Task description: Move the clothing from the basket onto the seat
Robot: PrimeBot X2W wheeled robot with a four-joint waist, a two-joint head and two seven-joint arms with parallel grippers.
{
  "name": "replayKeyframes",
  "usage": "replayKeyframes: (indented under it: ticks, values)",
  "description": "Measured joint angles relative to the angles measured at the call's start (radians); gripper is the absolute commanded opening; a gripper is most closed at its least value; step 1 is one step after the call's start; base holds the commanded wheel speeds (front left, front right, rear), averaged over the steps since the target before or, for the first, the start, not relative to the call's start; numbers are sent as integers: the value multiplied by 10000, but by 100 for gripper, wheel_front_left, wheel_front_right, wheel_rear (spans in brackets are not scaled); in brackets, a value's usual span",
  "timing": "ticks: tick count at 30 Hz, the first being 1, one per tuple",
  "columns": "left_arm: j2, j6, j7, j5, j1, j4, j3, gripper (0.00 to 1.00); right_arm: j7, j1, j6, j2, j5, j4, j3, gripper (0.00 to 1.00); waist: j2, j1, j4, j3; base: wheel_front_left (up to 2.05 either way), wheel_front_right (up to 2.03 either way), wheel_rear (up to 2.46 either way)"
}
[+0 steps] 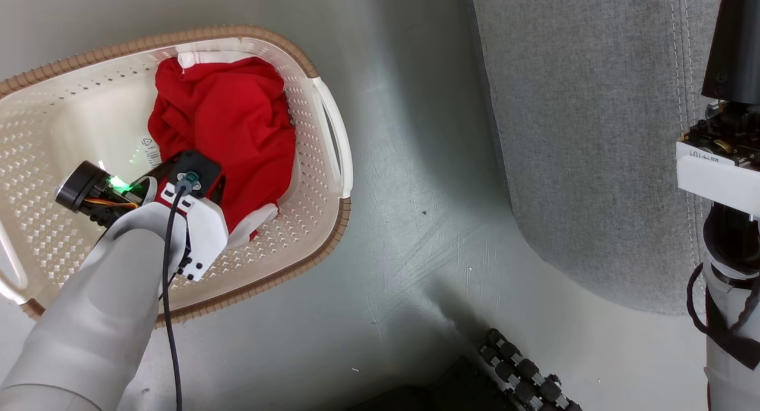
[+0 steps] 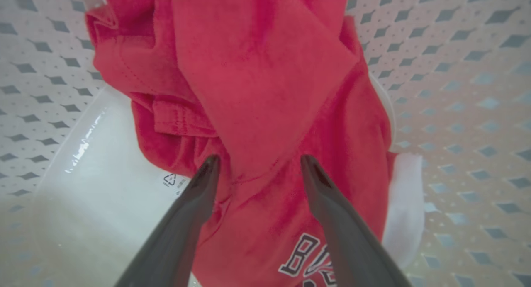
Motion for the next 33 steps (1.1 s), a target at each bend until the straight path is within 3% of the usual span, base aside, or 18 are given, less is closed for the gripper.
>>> replayKeyframes:
  ticks: [2,3,4,6,7,17,33]
  values:
    - [-17,-79,130,36,-94,178,-50,100,0,-12,0,0,65,4,4,100,0,0,-36,65,0,0,0]
    - [-17,-79,128,36,-104,238,-56,79,0,-43,0,0,65,6,4,100,0,0,-53,94,0,0,0]
    - [-17,-82,128,36,-104,282,-63,49,0,-125,0,0,65,15,4,100,0,0,-69,121,0,0,0]
    - [-40,-84,123,36,-122,313,-81,21,0,-276,0,0,67,13,-12,100,0,0,-96,171,0,0,0]
    - [-58,-90,113,36,-157,316,-100,0,0,-339,0,2,67,21,-10,100,0,0,-107,195,0,0,0]
    - [-376,-332,-552,-58,-486,280,-92,0,-2,-397,0,0,259,261,-82,100,0,0,-119,296,0,0,0]
    - [-491,-332,-1921,-416,-449,-362,334,0,-2,-814,0,-2,265,690,-111,100,0,0,350,-64,0,0,0]
